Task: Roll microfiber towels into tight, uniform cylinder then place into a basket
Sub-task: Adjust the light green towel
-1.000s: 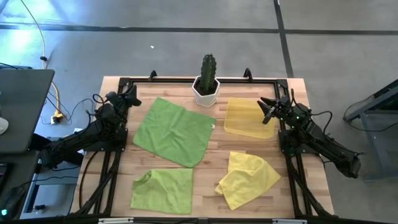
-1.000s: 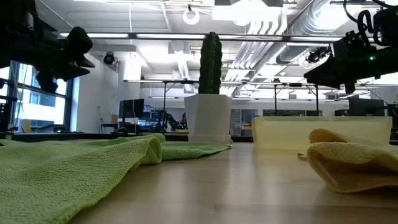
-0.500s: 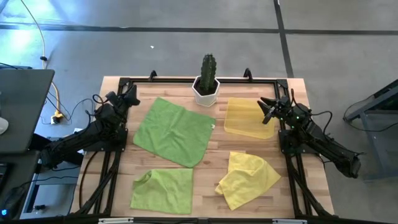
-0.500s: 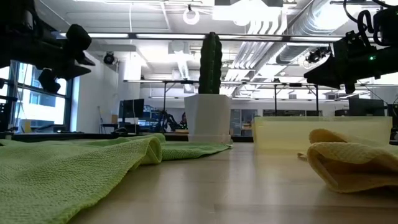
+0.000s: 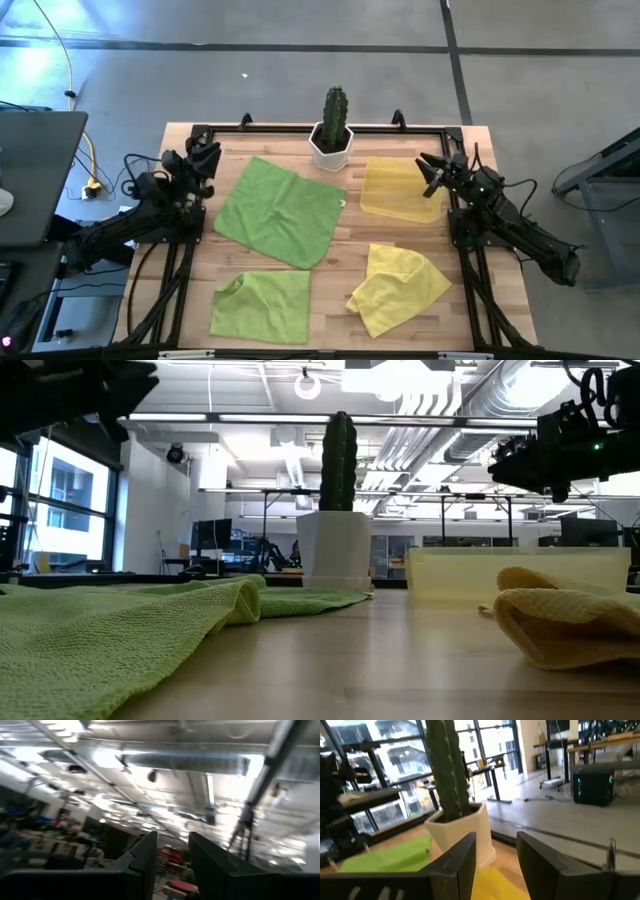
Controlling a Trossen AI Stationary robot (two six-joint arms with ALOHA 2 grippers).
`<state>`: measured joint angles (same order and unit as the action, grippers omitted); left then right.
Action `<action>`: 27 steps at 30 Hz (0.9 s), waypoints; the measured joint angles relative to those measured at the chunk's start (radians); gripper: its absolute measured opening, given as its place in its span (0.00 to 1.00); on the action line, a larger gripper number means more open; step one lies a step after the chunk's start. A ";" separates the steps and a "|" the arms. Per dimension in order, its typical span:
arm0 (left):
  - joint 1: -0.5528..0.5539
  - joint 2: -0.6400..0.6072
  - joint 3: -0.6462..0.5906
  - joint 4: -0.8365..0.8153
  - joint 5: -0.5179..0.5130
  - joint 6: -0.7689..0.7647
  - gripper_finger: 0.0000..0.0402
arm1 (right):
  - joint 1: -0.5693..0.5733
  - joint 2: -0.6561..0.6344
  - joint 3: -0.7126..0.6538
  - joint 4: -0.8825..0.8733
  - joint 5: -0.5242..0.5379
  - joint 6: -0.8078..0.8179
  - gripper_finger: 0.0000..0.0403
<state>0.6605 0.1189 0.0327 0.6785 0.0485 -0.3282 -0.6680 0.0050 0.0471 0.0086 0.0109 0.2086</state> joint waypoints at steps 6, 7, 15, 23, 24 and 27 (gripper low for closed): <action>0.000 0.087 0.075 -0.003 0.050 0.102 0.25 | 0.001 0.000 0.000 0.087 0.000 0.000 0.33; 0.000 0.112 0.091 -0.009 0.055 0.123 0.25 | 0.001 0.000 0.000 0.104 0.000 0.000 0.33; -0.001 0.375 0.225 -0.062 0.153 0.183 0.25 | 0.001 0.004 0.000 0.265 0.000 0.000 0.33; -0.083 0.694 0.349 -0.102 0.154 0.183 0.25 | 0.001 0.087 0.002 0.316 -0.030 0.002 0.33; -0.100 0.734 0.365 -0.103 0.153 0.183 0.25 | 0.001 0.103 0.002 0.323 -0.032 0.001 0.33; -0.154 0.844 0.415 -0.126 0.147 0.174 0.25 | 0.001 0.157 0.023 0.329 -0.060 -0.005 0.33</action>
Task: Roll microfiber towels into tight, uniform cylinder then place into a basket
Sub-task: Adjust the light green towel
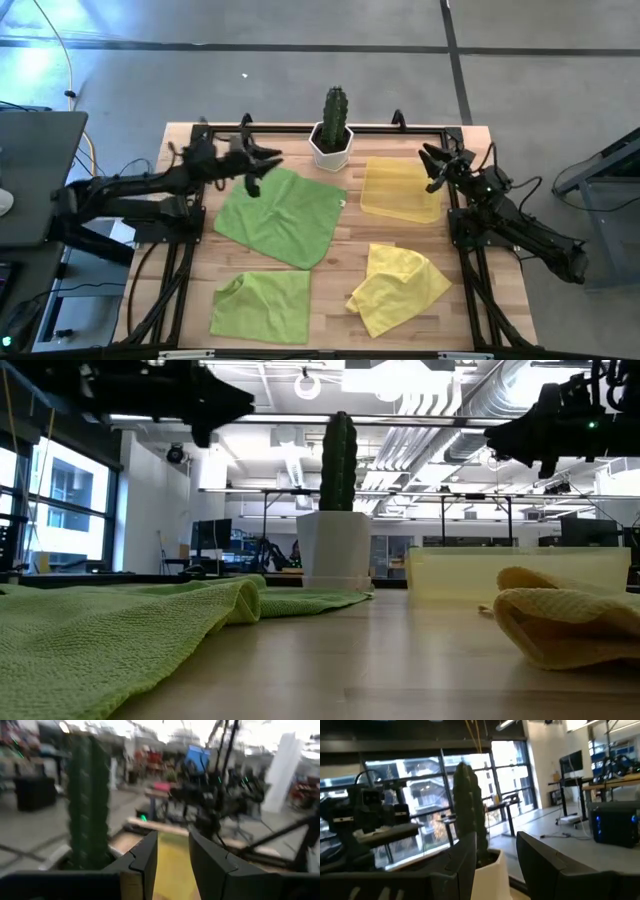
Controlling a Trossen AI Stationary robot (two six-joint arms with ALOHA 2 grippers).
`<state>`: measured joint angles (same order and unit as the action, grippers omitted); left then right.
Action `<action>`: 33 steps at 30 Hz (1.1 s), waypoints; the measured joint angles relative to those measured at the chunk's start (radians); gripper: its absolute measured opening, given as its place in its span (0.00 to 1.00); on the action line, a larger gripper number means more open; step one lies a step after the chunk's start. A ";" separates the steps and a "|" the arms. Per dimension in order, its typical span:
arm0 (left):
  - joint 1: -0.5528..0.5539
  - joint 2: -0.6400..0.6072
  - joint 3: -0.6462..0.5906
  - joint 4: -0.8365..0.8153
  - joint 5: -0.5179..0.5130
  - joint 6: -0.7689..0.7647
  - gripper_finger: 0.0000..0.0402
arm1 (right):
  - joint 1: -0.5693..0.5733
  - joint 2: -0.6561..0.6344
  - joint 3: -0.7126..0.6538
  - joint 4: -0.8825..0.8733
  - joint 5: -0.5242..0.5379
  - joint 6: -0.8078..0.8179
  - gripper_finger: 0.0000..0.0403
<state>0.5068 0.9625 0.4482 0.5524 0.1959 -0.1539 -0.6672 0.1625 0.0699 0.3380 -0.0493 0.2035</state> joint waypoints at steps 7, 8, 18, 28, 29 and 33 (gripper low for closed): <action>-0.145 0.199 0.121 -0.170 -0.113 -0.026 0.25 | 0.000 0.172 0.129 -0.030 -0.111 -0.057 0.33; -0.168 0.225 0.140 -0.197 -0.136 -0.026 0.25 | 0.000 0.202 0.152 -0.045 -0.125 -0.072 0.33; -0.312 0.440 0.287 -0.377 -0.245 -0.100 0.25 | 0.040 0.519 0.414 -0.343 -0.137 -0.141 0.33; -0.353 0.593 0.297 -0.438 -0.258 -0.263 0.25 | 0.371 0.744 0.475 -0.321 -0.030 -0.099 0.33; -0.359 0.601 0.297 -0.438 -0.259 -0.263 0.25 | 0.414 0.761 0.475 -0.316 -0.003 -0.090 0.33; -0.388 0.622 0.297 -0.446 -0.267 -0.262 0.25 | 0.572 0.813 0.475 -0.313 0.084 -0.033 0.33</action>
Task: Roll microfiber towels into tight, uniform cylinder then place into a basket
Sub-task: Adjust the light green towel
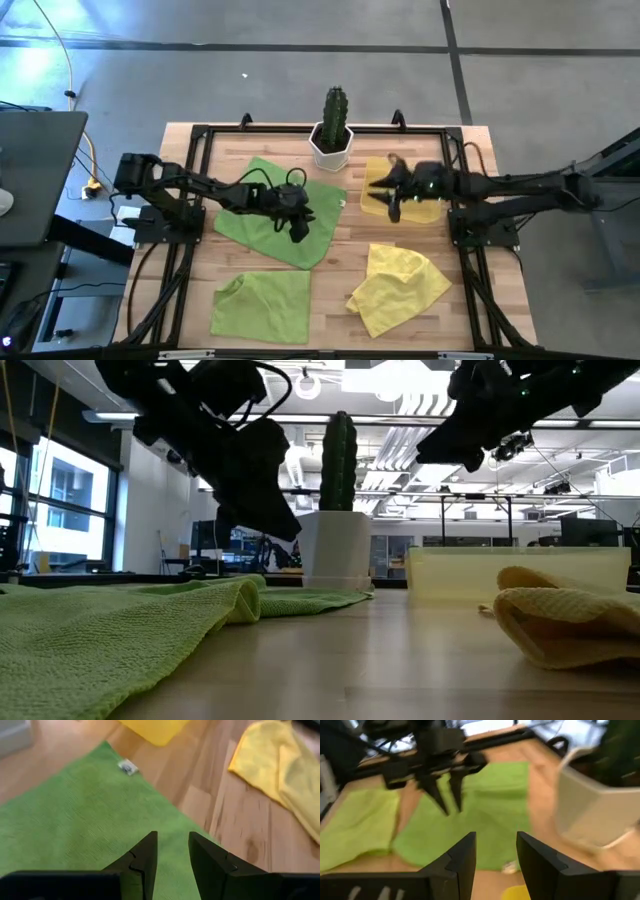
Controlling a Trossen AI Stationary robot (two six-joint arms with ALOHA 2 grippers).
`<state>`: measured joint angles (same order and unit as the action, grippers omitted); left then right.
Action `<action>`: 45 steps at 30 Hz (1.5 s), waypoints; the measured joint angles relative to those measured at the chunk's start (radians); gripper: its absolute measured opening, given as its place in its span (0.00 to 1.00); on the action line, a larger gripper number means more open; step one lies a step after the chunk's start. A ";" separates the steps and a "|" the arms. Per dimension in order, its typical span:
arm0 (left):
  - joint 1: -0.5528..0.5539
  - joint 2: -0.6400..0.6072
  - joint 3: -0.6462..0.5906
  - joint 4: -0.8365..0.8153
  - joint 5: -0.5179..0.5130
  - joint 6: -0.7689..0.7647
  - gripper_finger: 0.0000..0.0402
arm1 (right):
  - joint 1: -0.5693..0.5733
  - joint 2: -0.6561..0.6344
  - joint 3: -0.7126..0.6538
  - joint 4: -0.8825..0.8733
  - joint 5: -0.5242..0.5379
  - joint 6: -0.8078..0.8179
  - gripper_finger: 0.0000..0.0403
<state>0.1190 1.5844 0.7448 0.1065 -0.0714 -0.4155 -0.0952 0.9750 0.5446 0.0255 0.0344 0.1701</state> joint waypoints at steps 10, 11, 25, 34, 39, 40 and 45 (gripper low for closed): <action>-0.080 0.001 0.000 -0.058 -0.069 0.008 0.25 | 0.355 0.143 0.000 0.079 0.066 0.289 0.33; -0.090 0.001 0.000 -0.058 -0.069 0.008 0.25 | 0.387 0.166 0.000 0.104 0.083 0.312 0.33; -0.271 0.018 -0.001 -0.108 -0.190 -0.044 0.25 | 0.621 0.460 0.025 0.443 0.246 0.421 0.33; -0.383 0.118 -0.002 -0.111 -0.097 -0.193 0.25 | 0.642 0.564 0.220 0.272 0.243 0.302 0.33; -0.474 0.121 -0.002 -0.043 -0.109 -0.144 0.25 | 0.640 0.599 0.331 0.086 0.244 0.253 0.33; -0.491 0.120 -0.001 -0.033 -0.109 -0.125 0.25 | 0.639 0.605 0.348 0.059 0.244 0.245 0.33; -0.560 0.130 0.000 -0.053 -0.112 -0.105 0.25 | 0.629 0.617 0.379 -0.007 0.247 0.215 0.33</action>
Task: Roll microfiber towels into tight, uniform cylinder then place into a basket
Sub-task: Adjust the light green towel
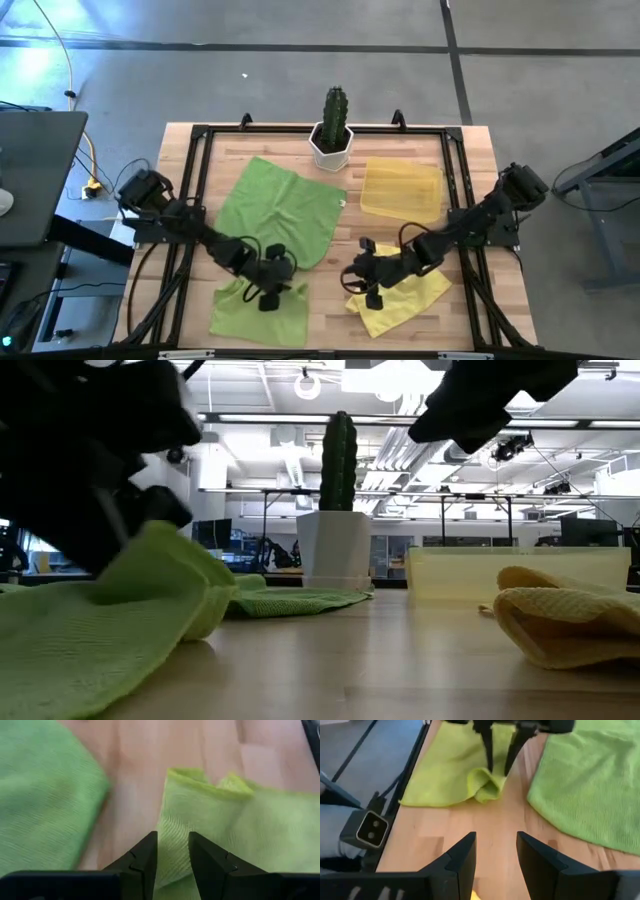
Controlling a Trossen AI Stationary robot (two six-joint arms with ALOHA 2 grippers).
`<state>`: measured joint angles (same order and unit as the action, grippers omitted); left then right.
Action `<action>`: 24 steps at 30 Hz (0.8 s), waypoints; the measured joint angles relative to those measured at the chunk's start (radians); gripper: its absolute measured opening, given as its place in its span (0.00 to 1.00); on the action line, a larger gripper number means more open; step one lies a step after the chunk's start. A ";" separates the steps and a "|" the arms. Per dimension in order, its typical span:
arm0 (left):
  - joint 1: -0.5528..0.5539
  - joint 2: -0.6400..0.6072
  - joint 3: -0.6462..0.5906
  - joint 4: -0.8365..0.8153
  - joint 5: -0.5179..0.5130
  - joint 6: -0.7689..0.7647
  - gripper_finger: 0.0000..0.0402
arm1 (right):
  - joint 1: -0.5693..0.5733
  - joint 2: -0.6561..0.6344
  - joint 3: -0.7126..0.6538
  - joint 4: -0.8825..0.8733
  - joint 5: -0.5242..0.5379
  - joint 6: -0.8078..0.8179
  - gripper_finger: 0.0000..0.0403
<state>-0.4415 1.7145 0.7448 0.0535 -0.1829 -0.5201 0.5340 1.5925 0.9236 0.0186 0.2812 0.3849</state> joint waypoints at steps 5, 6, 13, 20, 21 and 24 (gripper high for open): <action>-0.050 0.017 0.004 -0.095 -0.013 -0.023 0.25 | -0.010 0.002 -0.003 -0.007 0.003 0.001 0.33; -0.059 0.016 0.007 -0.133 -0.008 -0.024 0.25 | -0.011 0.004 -0.003 -0.009 0.003 0.006 0.33; -0.095 -0.016 0.013 -0.345 0.009 -0.056 0.25 | -0.017 0.005 -0.004 -0.045 0.004 0.007 0.33; -0.101 -0.094 0.003 -0.551 0.084 -0.076 0.25 | -0.019 0.005 -0.005 -0.073 0.004 0.001 0.33; -0.101 -0.104 0.003 -0.595 0.098 -0.089 0.25 | -0.019 0.005 -0.005 -0.078 0.004 0.001 0.33; -0.101 -0.130 0.002 -0.766 0.124 -0.126 0.25 | -0.019 0.005 -0.005 -0.087 0.004 -0.001 0.33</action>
<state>-0.5426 1.5849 0.7471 -0.7127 -0.0588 -0.6459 0.5152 1.5970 0.9188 -0.0688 0.2855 0.3843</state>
